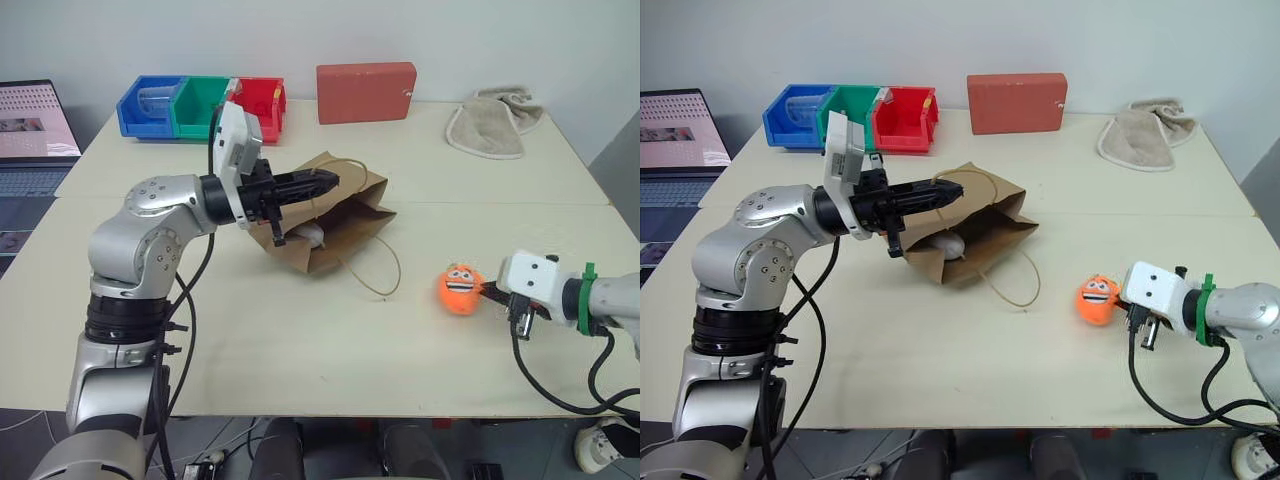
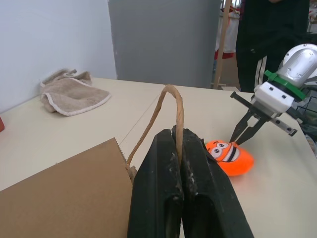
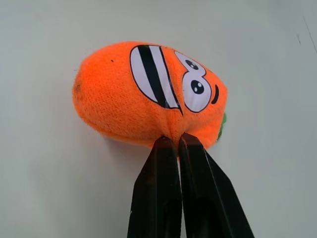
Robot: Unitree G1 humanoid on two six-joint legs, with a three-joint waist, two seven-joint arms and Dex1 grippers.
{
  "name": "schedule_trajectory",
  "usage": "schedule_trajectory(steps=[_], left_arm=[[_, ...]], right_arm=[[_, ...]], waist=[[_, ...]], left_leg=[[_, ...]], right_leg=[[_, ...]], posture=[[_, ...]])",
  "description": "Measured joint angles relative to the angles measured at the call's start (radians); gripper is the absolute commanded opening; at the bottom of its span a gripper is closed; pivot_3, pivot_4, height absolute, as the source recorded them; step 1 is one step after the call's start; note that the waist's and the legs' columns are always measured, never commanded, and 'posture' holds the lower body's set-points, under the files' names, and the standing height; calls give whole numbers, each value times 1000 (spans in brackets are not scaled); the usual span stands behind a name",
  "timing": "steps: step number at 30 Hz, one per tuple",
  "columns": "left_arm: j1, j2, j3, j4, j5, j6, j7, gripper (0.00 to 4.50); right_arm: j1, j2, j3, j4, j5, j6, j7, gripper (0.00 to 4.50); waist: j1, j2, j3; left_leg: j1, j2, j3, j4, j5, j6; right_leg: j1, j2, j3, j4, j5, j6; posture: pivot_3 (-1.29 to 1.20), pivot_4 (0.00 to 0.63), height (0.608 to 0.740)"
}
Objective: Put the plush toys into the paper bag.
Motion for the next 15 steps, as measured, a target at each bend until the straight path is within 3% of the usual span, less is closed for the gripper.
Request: schedule_trajectory(steps=[3, 7, 10, 15], left_arm=[[-3, 7, 10, 0, -14, 14, -3, 0], [-10, 33, 19, -3, -30, 25, -27, 0], [-14, 38, 21, -3, -34, 30, -29, 0], [-17, 31, 22, -17, -41, 34, -23, 0]], right_arm=[[-74, 0, -35, -73, 116, 75, 35, 54], [-280, 67, 16, -97, 216, 169, 19, 54], [-367, 111, 91, -85, 221, 190, 0, 54], [-518, 284, 293, 47, 111, 183, -92, 54]], waist=[[1, 0, 0], [-2, 0, 0], [0, 0, 0], [1, 0, 0]], left_leg=[[1, 0, -1, 0, 0, 0], [1, 0, -1, 0, 0, 0], [1, 0, -2, 0, 0, 0], [0, 0, -2, 0, 0, 0]], right_leg=[[1, 0, -1, 0, 0, 0], [2, 0, -1, 0, 0, 0], [2, 0, -2, -1, 0, 0], [0, 0, -2, 0, 0, 0]], posture=[[0, 150, 740], [0, 150, 740], [0, 150, 740], [0, 150, 740]])
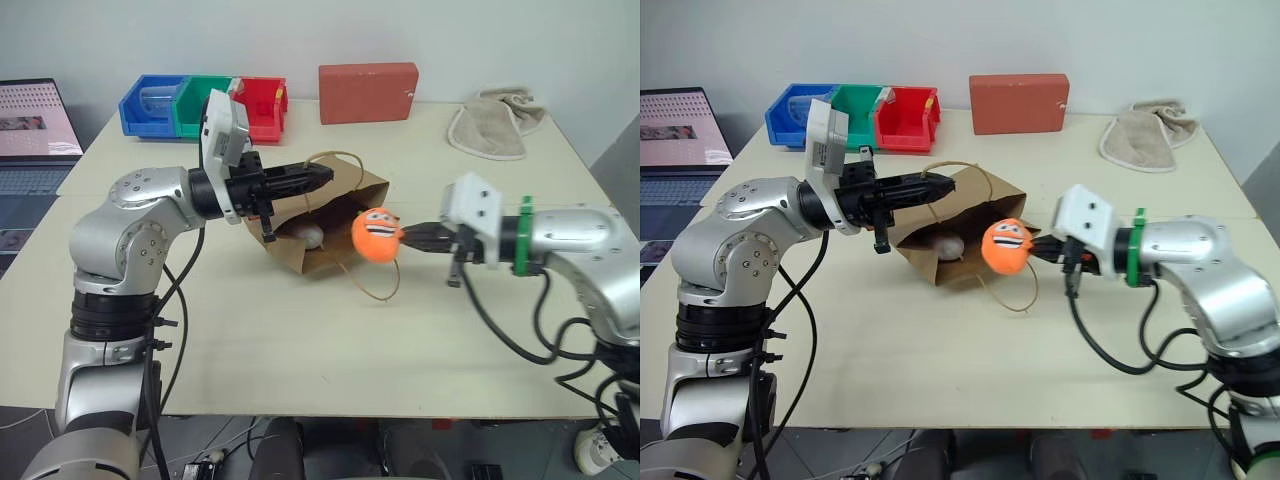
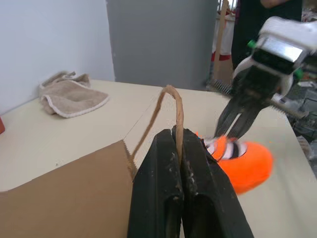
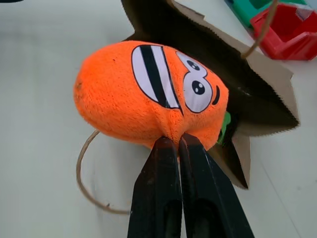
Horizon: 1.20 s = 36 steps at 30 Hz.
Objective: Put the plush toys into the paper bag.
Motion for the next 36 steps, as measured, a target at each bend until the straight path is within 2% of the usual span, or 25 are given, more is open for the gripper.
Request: schedule_trajectory(steps=[6, 9, 12, 15, 19, 23, 27, 30, 33, 36], left_arm=[[0, 4, 3, -12, -8, 8, 1, 0], [0, 7, 4, -28, -24, 23, 1, 0], [0, 7, 4, -37, -27, 26, 2, 0], [0, 7, 5, -38, -27, 26, 7, 0], [-1, -4, 5, -36, -27, 25, 18, 0], [-3, -16, 5, -21, -22, 21, 25, 0], [-11, -33, 4, 2, -3, -4, 44, 0], [-20, -38, 4, 17, 4, -10, 47, 0], [-21, -37, 4, 19, 6, -15, 45, 0], [-21, -34, 4, 20, 6, -18, 44, 0]], right_arm=[[-96, 153, 121, 152, -106, -15, -75, 54], [-157, 258, 170, 271, -185, -35, -156, 54], [-192, 301, 184, 361, -248, -63, -205, 54], [-200, 318, 193, 387, -292, -101, -221, 728], [-196, 326, 179, 342, -282, -84, -209, 2182], [-182, 273, 118, 213, -233, -15, -167, 3502], [-91, 188, -47, 21, -56, 156, -84, 3502], [-30, 141, -105, -46, 28, 224, -53, 3502], [71, 84, -147, -79, 42, 245, -60, 3502], [169, 116, -156, -48, 27, 250, -134, 3502]], waist=[[0, 0, 0], [-3, 0, 0], [-2, 0, 0], [1, 0, 0], [0, 0, 0], [1, 0, 0], [6, 0, 0], [4, 0, 0], [1, 0, 0], [-3, 0, 0]], left_leg=[[-1, 0, 0, -1, 0, 0], [-1, 0, 0, -1, 0, 0], [-1, 0, 0, -1, 0, 0], [-2, 0, -1, -1, 0, 0], [-2, 0, -1, -1, 0, 0], [-2, 0, -1, -1, 0, 0], [-2, 0, -2, -1, 0, 0], [-2, 0, -1, -1, 0, 0], [-2, 0, -1, 0, 0, 0], [-1, 0, 0, 0, 0, 0]], right_leg=[[-2, 0, -1, 3, 0, 0], [-3, 0, -1, 5, 0, 0], [-4, 0, -1, 5, 0, 0], [-4, 0, -1, 5, 0, 0], [-5, 0, -1, 6, 0, 0], [-5, 0, -1, 7, 0, 0], [-4, 0, -2, 6, 0, 0], [-4, 0, -1, 6, 0, 0], [-4, 0, -1, 6, 0, 0], [-4, 0, 0, 6, 0, 0]], posture=[[0, 150, 740], [0, 150, 740], [0, 150, 740], [0, 150, 740], [0, 150, 740], [0, 150, 740], [0, 150, 740], [0, 150, 740], [0, 150, 740], [0, 150, 740]])
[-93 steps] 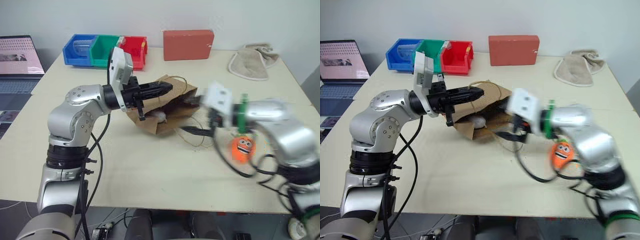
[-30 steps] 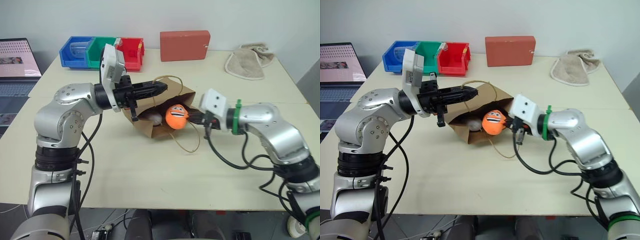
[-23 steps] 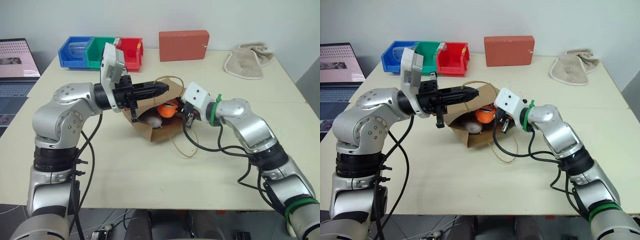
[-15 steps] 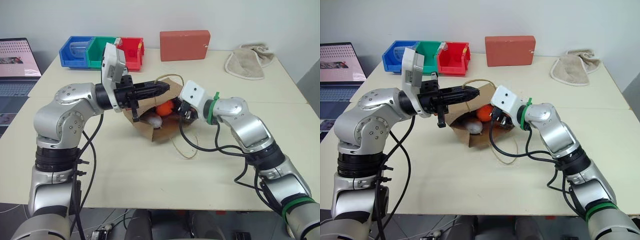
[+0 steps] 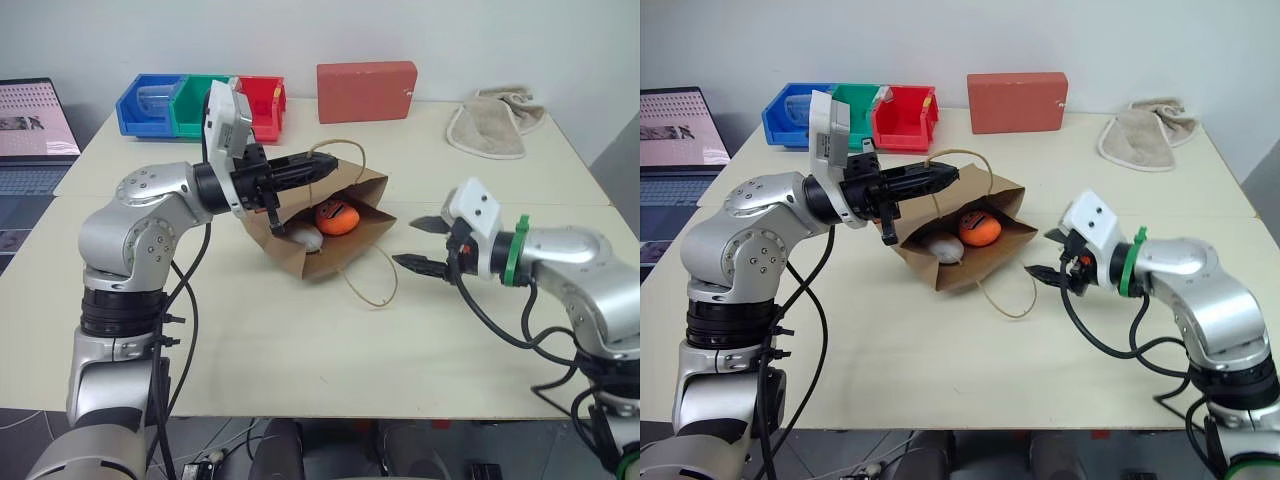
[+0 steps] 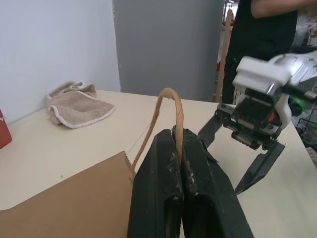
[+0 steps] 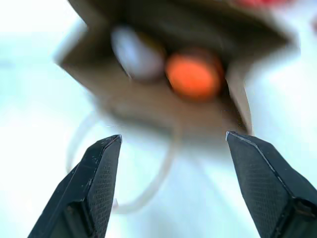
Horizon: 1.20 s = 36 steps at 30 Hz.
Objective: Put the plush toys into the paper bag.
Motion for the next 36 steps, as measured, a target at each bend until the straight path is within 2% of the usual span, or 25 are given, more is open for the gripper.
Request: schedule_trajectory(steps=[7, 8, 11, 14, 18, 21, 23, 29, 32, 36], left_arm=[[-2, 4, 0, 13, 7, -5, -3, 0], [-3, 5, 0, 14, 8, -5, -3, 0], [-10, 6, 0, 14, 13, -5, -2, 0], [-10, 12, 0, 14, 16, -5, -1, 0], [-11, 13, 0, 14, 17, -5, 4, 0], [-22, 12, 6, 20, 19, -6, 24, 0], [-43, 3, 11, 41, 27, -21, 44, 0], [-103, -55, 13, 156, 74, -87, 83, 0], [-136, -87, -4, 245, 136, -155, 96, 0], [-149, -128, -18, 306, 179, -208, 96, 0]], right_arm=[[38, 160, 39, 187, -24, -18, -129, 3502], [38, 182, 35, 202, -13, -15, -137, 3344], [37, 216, 27, 219, 31, 15, -137, 2606], [33, 231, 0, 231, 79, 53, -136, 1393], [25, 252, -57, 227, 161, 124, -142, 18], [-21, 260, -136, 195, 246, 198, -155, 18], [-78, 275, -242, 186, 343, 264, -169, 18], [-259, 212, -433, 229, 519, 436, -215, 18], [-331, 208, -472, 262, 557, 476, -252, 18], [-341, 209, -475, 302, 565, 488, -293, 18]], waist=[[-6, 0, 0], [-5, 0, 0], [-5, 0, 0], [-4, 0, 0], [-4, 0, 0], [-3, 0, 0], [-2, 0, 0], [3, 0, 0], [2, 0, 0], [2, 0, 0]], left_leg=[[0, 0, 1, 0, 0, 0], [0, 0, 1, 0, 0, 0], [0, 0, 0, -1, 0, 0], [0, 0, 0, -1, 0, 0], [0, 0, 0, -1, 0, 0], [0, 0, 0, 0, 0, 0], [0, 0, 0, 0, 0, 0], [0, 0, 0, -1, 0, 0], [0, 0, 0, -1, 0, 0], [-5, 0, 1, -2, 0, 0]], right_leg=[[0, 0, 1, 0, 0, 0], [0, 0, 1, 0, 0, 0], [-1, 0, 1, 0, 0, 0], [-1, 0, 0, 0, 0, 0], [-1, 0, 1, 0, 0, 0], [-1, 0, 1, 0, 0, 0], [-1, 0, 0, 0, 0, 0], [-1, 0, 0, 0, 0, 0], [-1, 0, 0, 0, 0, 0], [-5, 0, 0, 0, 0, 0]], posture=[[0, 150, 740], [0, 150, 740], [0, 150, 740], [0, 150, 740], [0, 150, 740], [0, 150, 740], [0, 150, 740], [0, 150, 740], [0, 150, 740], [0, 150, 740]])
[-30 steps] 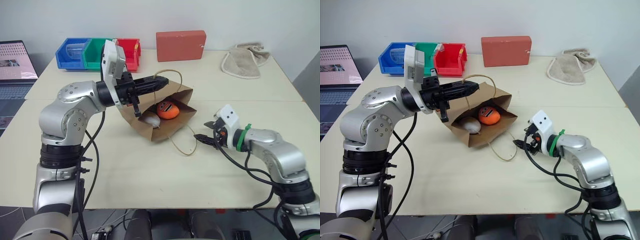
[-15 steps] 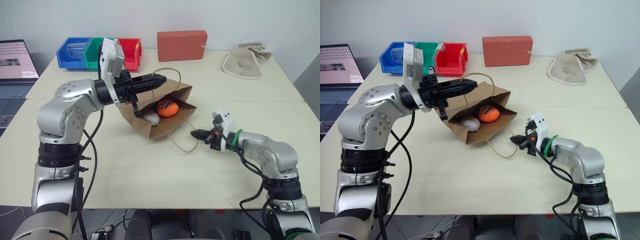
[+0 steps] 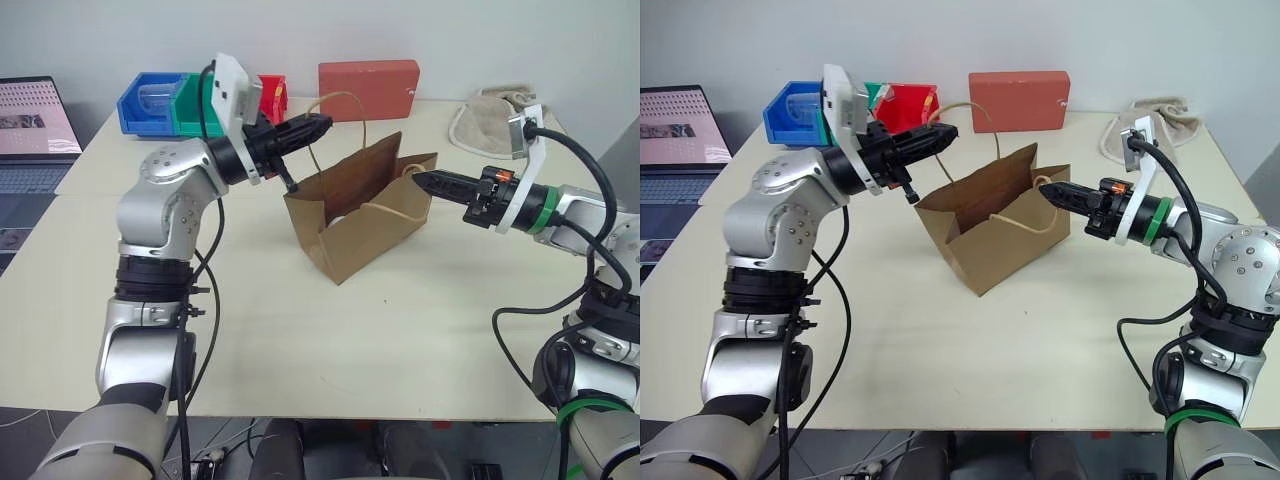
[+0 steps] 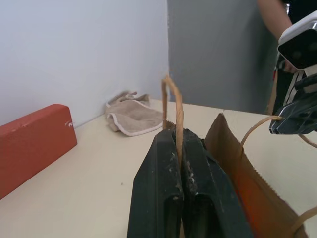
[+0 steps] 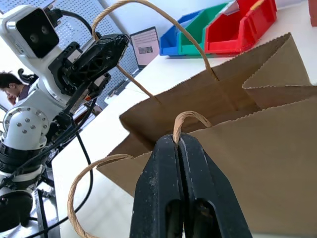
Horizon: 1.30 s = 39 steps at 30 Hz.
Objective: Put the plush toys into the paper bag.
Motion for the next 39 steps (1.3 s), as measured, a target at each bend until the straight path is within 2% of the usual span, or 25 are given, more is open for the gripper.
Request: schedule_trajectory(steps=[2, 6, 7, 9, 13, 16, 20, 24, 28, 33, 39], left_arm=[[-1, -18, -5, 17, 7, -9, -10, 0], [0, -26, -21, 19, 6, 12, -45, 0], [0, -25, -18, 19, 2, 25, -51, 410], [2, -15, -16, 15, -12, 52, -68, 945], [28, 48, 4, -36, -38, 105, -105, 2244], [72, 110, 12, -82, -36, 114, -118, 3126], [143, 170, 34, -124, -37, 117, -142, 4380], [203, 192, 42, -166, -56, 131, -160, 4380], [293, 229, 50, -197, -47, 123, -166, 4380], [314, 170, -35, -182, -8, 75, -186, 4380], [312, 173, -41, -177, -13, 79, -210, 4380]], right_arm=[[-11, 11, 4, 29, -14, -5, -40, 18], [-14, 26, 9, 40, -14, -21, -84, 926], [-14, 24, 10, 38, -14, -25, -86, 1304], [-13, 12, 22, 28, -11, -32, -83, 2068], [27, -138, 108, -62, -13, -96, 15, 3557], [46, -249, 133, -76, 0, -134, 138, 4500], [55, -364, 120, -65, 12, -196, 257, 4500], [108, -451, 122, -70, -15, -300, 353, 4500], [257, -538, 125, -129, -55, -386, 424, 4500], [260, -516, 135, -258, 14, -388, 420, 4500], [303, -539, 142, -308, 26, -388, 418, 4500]], waist=[[0, 0, 0], [-1, 0, 0], [-1, 0, 0], [-2, 0, 0], [-2, 1, 1], [-2, 1, 1], [-1, 1, 1], [0, 1, 1], [1, 1, 1], [2, 1, 1], [2, 1, 1]], left_leg=[[-2, 0, 0, 0, 0, 0], [-3, 0, 0, 0, 0, 0], [-3, 0, 0, 0, 0, 0], [-3, 0, 0, 0, 0, 0], [-3, 0, -1, 0, 0, 0], [-3, 0, 0, 0, 0, 0], [-3, 0, 0, 0, 0, 0], [-3, 0, 0, 0, 0, 0], [-3, 0, 0, 0, 0, 0], [-3, 0, 0, 1, 0, 0], [-3, 0, 0, 1, 0, 0]], right_leg=[[-2, 0, 0, 0, 0, 0], [-2, 0, 0, 0, 0, 0], [-2, 0, 0, 0, 0, 0], [-2, 0, 0, 0, 0, 0], [-2, 0, -1, -1, 0, 0], [-2, 0, 0, -2, 0, 0], [-2, 0, 0, -2, 0, 0], [-2, 0, -1, -2, 0, 0], [-1, -1, 0, -4, 0, 0], [-1, 0, 0, -4, 0, 0], [-1, 0, 0, -4, 0, 0]], posture=[[0, 150, 740], [0, 150, 740], [0, 150, 740], [0, 150, 740], [0, 150, 740], [0, 150, 740], [0, 150, 740], [0, 150, 740], [0, 150, 740], [0, 150, 740], [0, 150, 740]])
